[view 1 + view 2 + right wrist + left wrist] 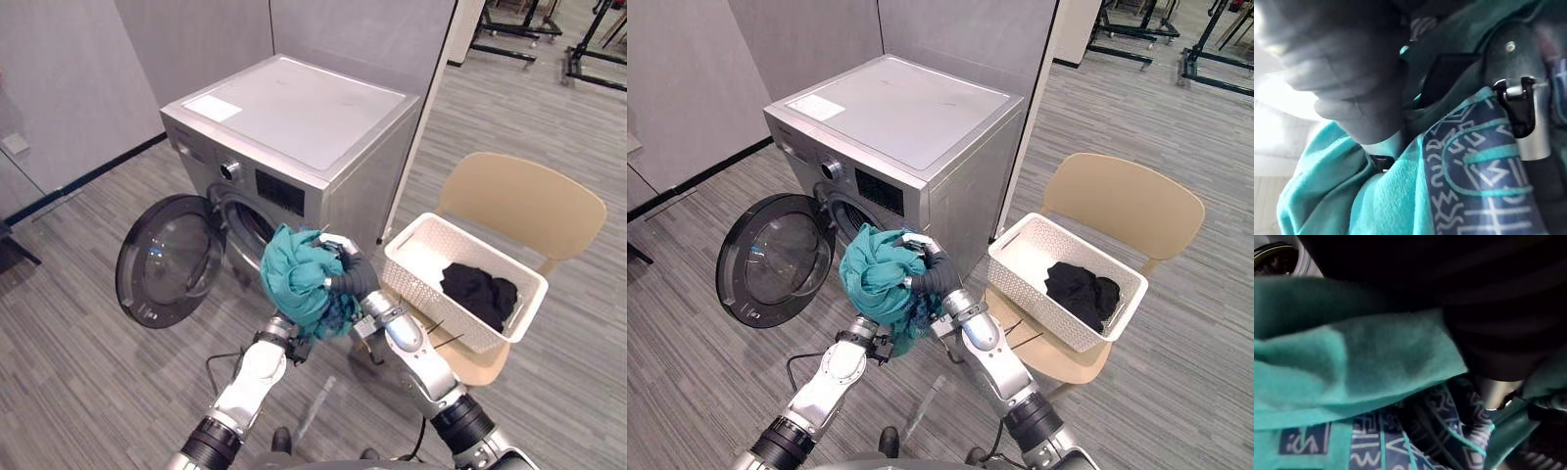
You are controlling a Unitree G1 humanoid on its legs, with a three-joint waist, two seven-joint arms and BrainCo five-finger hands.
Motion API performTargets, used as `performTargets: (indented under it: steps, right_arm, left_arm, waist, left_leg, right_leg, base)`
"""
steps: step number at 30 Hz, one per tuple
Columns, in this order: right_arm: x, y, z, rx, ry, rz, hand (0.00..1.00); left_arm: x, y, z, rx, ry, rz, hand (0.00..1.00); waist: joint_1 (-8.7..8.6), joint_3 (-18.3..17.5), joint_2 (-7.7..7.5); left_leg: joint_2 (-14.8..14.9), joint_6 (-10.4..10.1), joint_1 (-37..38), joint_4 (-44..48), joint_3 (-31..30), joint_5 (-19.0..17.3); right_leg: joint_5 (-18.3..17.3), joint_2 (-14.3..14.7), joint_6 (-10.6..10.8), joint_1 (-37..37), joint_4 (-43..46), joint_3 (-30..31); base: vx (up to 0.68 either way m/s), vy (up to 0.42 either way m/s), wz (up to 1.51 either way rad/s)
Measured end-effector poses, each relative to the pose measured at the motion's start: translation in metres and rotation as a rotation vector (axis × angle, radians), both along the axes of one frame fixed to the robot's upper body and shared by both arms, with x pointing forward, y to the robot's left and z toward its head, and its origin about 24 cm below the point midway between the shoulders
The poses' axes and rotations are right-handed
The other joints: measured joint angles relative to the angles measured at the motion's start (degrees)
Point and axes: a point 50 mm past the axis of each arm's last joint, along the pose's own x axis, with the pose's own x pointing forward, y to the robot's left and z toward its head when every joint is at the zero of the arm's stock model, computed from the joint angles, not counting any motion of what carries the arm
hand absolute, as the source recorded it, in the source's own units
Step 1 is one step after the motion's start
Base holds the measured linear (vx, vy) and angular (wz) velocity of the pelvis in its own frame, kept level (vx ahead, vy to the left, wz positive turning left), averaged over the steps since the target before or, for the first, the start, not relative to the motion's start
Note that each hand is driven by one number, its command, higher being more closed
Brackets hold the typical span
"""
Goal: Pick up the laundry basket with both hands and put the clothes into the washing machine.
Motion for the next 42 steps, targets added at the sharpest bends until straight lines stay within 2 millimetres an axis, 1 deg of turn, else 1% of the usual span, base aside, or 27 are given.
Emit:
performTargets:
  steps: [3, 6, 11, 15, 16, 20, 21, 23, 24, 25, 26, 27, 28, 29, 30, 31, 32, 33, 34, 35, 36, 37, 38, 39, 40, 41, 42]
  right_arm:
    - [-0.002, -0.016, -0.008, -0.124, -0.037, -0.066, 0.00]
    - [-0.011, -0.040, -0.020, -0.253, -0.050, -0.166, 0.00]
    - [-0.028, -0.104, -0.043, -0.417, 0.034, -0.374, 0.00]
    - [-0.047, -0.132, -0.062, -0.502, 0.122, -0.458, 0.00]
    - [-0.052, -0.136, -0.069, -0.525, 0.155, -0.465, 0.00]
    - [-0.074, -0.149, -0.120, -0.576, 0.400, -0.481, 0.00]
    - [-0.079, -0.150, -0.129, -0.585, 0.443, -0.482, 0.00]
    - [-0.094, -0.155, -0.157, -0.605, 0.596, -0.496, 0.00]
    - [-0.096, -0.156, -0.162, -0.610, 0.625, -0.500, 0.00]
    - [-0.101, -0.157, -0.170, -0.614, 0.680, -0.515, 0.00]
    - [-0.107, -0.160, -0.178, -0.610, 0.731, -0.550, 0.00]
    - [-0.111, -0.161, -0.182, -0.604, 0.757, -0.569, 0.00]
    - [-0.115, -0.162, -0.187, -0.598, 0.793, -0.593, 0.00]
    - [-0.115, -0.164, -0.189, -0.606, 0.810, -0.617, 0.00]
    - [-0.116, -0.165, -0.190, -0.609, 0.821, -0.625, 0.00]
    - [-0.113, -0.166, -0.192, -0.613, 0.833, -0.636, 0.00]
    - [-0.107, -0.162, -0.193, -0.601, 0.839, -0.631, 0.00]
    - [-0.104, -0.158, -0.193, -0.591, 0.836, -0.629, 0.00]
    - [-0.099, -0.153, -0.192, -0.574, 0.827, -0.630, 0.00]
    - [-0.096, -0.149, -0.191, -0.564, 0.822, -0.634, 0.00]
    - [-0.095, -0.148, -0.191, -0.560, 0.822, -0.633, 0.00]
    - [-0.096, -0.148, -0.192, -0.564, 0.827, -0.634, 0.00]
    - [-0.097, -0.150, -0.192, -0.567, 0.831, -0.636, 0.00]
    - [-0.101, -0.150, -0.194, -0.572, 0.841, -0.637, 0.00]
    - [-0.103, -0.149, -0.195, -0.573, 0.851, -0.635, 0.00]
    - [-0.109, -0.143, -0.198, -0.555, 0.872, -0.626, 0.00]
    - [-0.111, -0.140, -0.199, -0.548, 0.879, -0.619, 0.00]
  left_arm:
    - [-0.002, 0.011, -0.006, -0.017, 0.036, 0.064, 1.00]
    - [-0.006, 0.026, -0.013, -0.046, 0.069, 0.154, 1.00]
    - [-0.018, 0.072, -0.024, -0.052, 0.114, 0.357, 1.00]
    - [-0.034, 0.090, -0.035, -0.040, 0.166, 0.435, 1.00]
    - [-0.039, 0.094, -0.038, -0.044, 0.183, 0.451, 1.00]
    - [-0.053, 0.099, -0.050, -0.063, 0.252, 0.484, 1.00]
    - [-0.055, 0.099, -0.053, -0.061, 0.266, 0.484, 1.00]
    - [-0.060, 0.100, -0.067, -0.085, 0.341, 0.488, 1.00]
    - [-0.061, 0.099, -0.071, -0.088, 0.358, 0.492, 1.00]
    - [-0.064, 0.098, -0.077, -0.096, 0.394, 0.494, 1.00]
    - [-0.066, 0.094, -0.080, -0.116, 0.420, 0.484, 1.00]
    - [-0.066, 0.093, -0.080, -0.122, 0.422, 0.485, 1.00]
    - [-0.066, 0.091, -0.081, -0.133, 0.425, 0.488, 1.00]
    - [-0.066, 0.088, -0.083, -0.141, 0.435, 0.487, 1.00]
    - [-0.067, 0.088, -0.084, -0.141, 0.444, 0.488, 1.00]
    - [-0.071, 0.088, -0.089, -0.138, 0.466, 0.492, 1.00]
    - [-0.074, 0.090, -0.093, -0.129, 0.493, 0.500, 1.00]
    - [-0.076, 0.091, -0.095, -0.123, 0.504, 0.503, 1.00]
    - [-0.079, 0.094, -0.099, -0.115, 0.526, 0.505, 1.00]
    - [-0.083, 0.093, -0.101, -0.114, 0.543, 0.496, 1.00]
    - [-0.085, 0.093, -0.103, -0.115, 0.551, 0.497, 1.00]
    - [-0.092, 0.091, -0.106, -0.120, 0.574, 0.498, 1.00]
    - [-0.094, 0.089, -0.107, -0.120, 0.580, 0.495, 1.00]
    - [-0.094, 0.089, -0.106, -0.121, 0.578, 0.488, 1.00]
    - [-0.092, 0.090, -0.103, -0.119, 0.565, 0.483, 1.00]
    - [-0.085, 0.090, -0.096, -0.111, 0.532, 0.467, 1.00]
    - [-0.082, 0.092, -0.094, -0.108, 0.516, 0.466, 1.00]
  waist:
    - [0.00, 0.0, -0.01]
    - [0.04, 0.0, -0.08]
    - [-0.13, -0.1, -0.17]
    - [-0.24, -0.1, -0.19]
    - [-0.35, -0.1, -0.19]
    - [-0.42, -0.1, -0.18]
    - [-0.49, 0.0, -0.12]
    - [-1.28, 0.3, 0.17]
    - [-1.42, 0.6, 0.35]
    - [-1.48, 1.3, 0.66]
    - [-1.69, 1.6, 0.91]
    - [-1.63, 1.8, 0.74]
    - [-1.64, 2.0, 0.72]
    - [-1.69, 2.5, 0.72]
    - [-1.71, 2.5, 1.08]
    - [-1.59, 2.7, 1.88]
    - [-1.30, 3.0, 1.39]
    - [-1.29, 3.2, 1.06]
    - [-1.32, 3.6, 0.42]
    - [-1.16, 4.2, -0.50]
    - [-1.10, 4.5, -0.99]
    - [-1.39, 4.8, -1.32]
    - [-1.64, 4.9, -1.35]
    - [-1.70, 5.6, -1.77]
    - [-1.87, 6.4, -1.43]
    - [-2.40, 7.6, -1.04]
    - [-2.68, 7.8, -1.36]
  left_leg:
    - [0.2, -0.2, 0.3, -0.6, 0.0, 0.2]
    - [0.2, -0.2, 0.4, -0.6, 0.2, 0.2]
    - [0.1, -0.2, 0.6, -0.8, 0.7, 0.1]
    - [0.1, -0.2, 0.7, -0.8, 0.7, 0.1]
    - [0.1, -0.2, 0.7, -0.8, 0.7, 0.1]
    - [0.0, -0.2, -0.9, -0.6, 0.2, 0.1]
    - [-0.1, -0.2, -1.4, -0.4, -0.2, 0.1]
    - [-0.9, -0.2, -5.3, 2.4, -3.0, 0.1]
    - [-1.2, -0.2, -6.3, 3.0, -3.8, 0.1]
    - [-1.8, 0.5, -7.6, 3.6, -4.2, 0.6]
    - [-2.5, 3.6, -8.9, 4.0, -0.5, 0.9]
    - [-2.5, 6.1, -9.5, 4.7, 2.0, -0.1]
    - [-1.0, 7.8, -10.5, 6.4, 9.2, -1.4]
    - [0.2, 7.6, -11.0, 7.0, 15.3, -1.5]
    - [0.5, 7.5, -11.0, 7.0, 17.5, -1.3]
    - [0.7, 5.1, -10.9, 6.9, 18.9, 0.4]
    - [-0.2, 4.6, -10.9, 6.8, 17.9, 0.5]
    - [-0.7, 4.6, -10.7, 6.8, 17.4, 0.2]
    - [-2.1, 5.1, -10.7, 7.3, 16.6, -0.8]
    - [-3.3, 5.6, -10.7, 9.4, 16.5, -3.7]
    - [-3.8, 5.6, -10.5, 10.7, 16.3, -5.1]
    - [-5.2, 6.3, -10.5, 13.7, 15.5, -8.0]
    - [-5.8, 6.6, -10.5, 15.2, 15.1, -9.3]
    - [-7.0, 7.5, -9.9, 17.7, 14.2, -11.7]
    - [-7.0, 8.1, -8.5, 18.8, 13.0, -13.0]
    - [-6.9, 8.6, -6.8, 19.7, 10.1, -14.9]
    - [-6.9, 8.6, -6.2, 19.5, 9.0, -15.2]
  right_leg:
    - [-0.2, 0.3, -0.2, 0.0, 0.1, 0.1]
    - [-0.6, 0.6, -0.3, -0.3, 0.7, 0.8]
    - [-0.7, 0.6, -0.4, -0.5, 0.8, 1.4]
    - [-0.8, 0.6, -0.3, -0.5, 0.9, 1.5]
    - [-0.9, 0.6, -0.3, -0.5, 0.9, 1.4]
    - [-1.4, 0.1, 0.1, -1.1, 0.8, 0.6]
    - [-1.6, -0.1, 0.2, -1.1, 0.9, -0.1]
    - [-2.2, -0.9, 0.3, -2.3, 1.7, -3.3]
    - [-2.6, -1.3, 0.4, -2.7, 2.3, -4.3]
    - [-3.4, -2.2, 0.5, -2.9, 3.4, -6.7]
    - [-4.0, -3.5, 0.4, -2.8, 4.4, -9.8]
    - [-4.5, -4.3, 0.6, -2.8, 4.7, -11.2]
    - [-4.8, -5.3, 1.0, -2.4, 4.9, -14.2]
    - [-5.0, -6.2, 1.5, -2.2, 5.3, -16.9]
    - [-5.3, -6.7, 1.9, -2.1, 5.8, -17.7]
    - [-5.9, -7.4, 2.8, -1.6, 7.0, -19.1]
    - [-6.2, -8.3, 3.4, -1.2, 7.3, -19.7]
    - [-6.2, -8.6, 3.9, -0.7, 7.2, -20.1]
    - [-6.7, -10.1, 4.8, 0.0, 7.7, -20.9]
    - [-8.0, -12.6, 6.3, 0.2, 10.7, -21.1]
    - [-9.0, -14.2, 6.8, 0.0, 13.4, -20.7]
    - [-10.0, -17.9, 6.7, -0.8, 20.4, -18.7]
    - [-9.8, -19.7, 5.9, -2.0, 24.9, -16.8]
    - [-7.9, -22.3, 0.2, -5.5, 34.7, -10.5]
    - [-4.1, -22.4, -4.4, -8.8, 42.0, -3.5]
    - [-7.4, -18.1, 0.0, -13.0, 48.3, 6.9]
    - [-9.4, -15.8, 0.9, -14.4, 48.9, 9.0]
  base:
    - [0.04, -0.024, -0.02]
    - [0.05, -0.014, -0.04]
    - [0.02, 0.000, -0.03]
    - [0.00, 0.000, 0.00]
    - [0.00, 0.000, 0.00]
    - [-0.02, 0.007, 0.09]
    - [-0.04, 0.022, 0.37]
    - [-0.02, 0.021, 0.68]
    - [0.00, 0.012, 0.87]
    - [-0.02, 0.041, 1.04]
    - [-0.01, 0.063, 1.17]
    - [0.02, 0.069, 1.36]
    - [0.10, 0.048, 1.32]
    - [0.13, 0.040, 1.23]
    - [0.16, 0.051, 1.01]
    - [0.15, 0.064, 0.70]
    - [0.15, 0.059, 0.59]
    - [0.17, 0.103, 0.44]
    - [0.19, 0.151, 0.39]
    - [0.20, 0.151, 0.32]
    - [0.17, 0.148, 0.31]
    - [0.15, 0.116, 0.29]
    - [0.22, 0.214, 0.44]
    - [0.26, 0.237, 0.41]
    - [0.32, 0.220, 0.73]
    - [0.28, 0.121, 0.76]
    - [0.30, 0.046, 0.88]
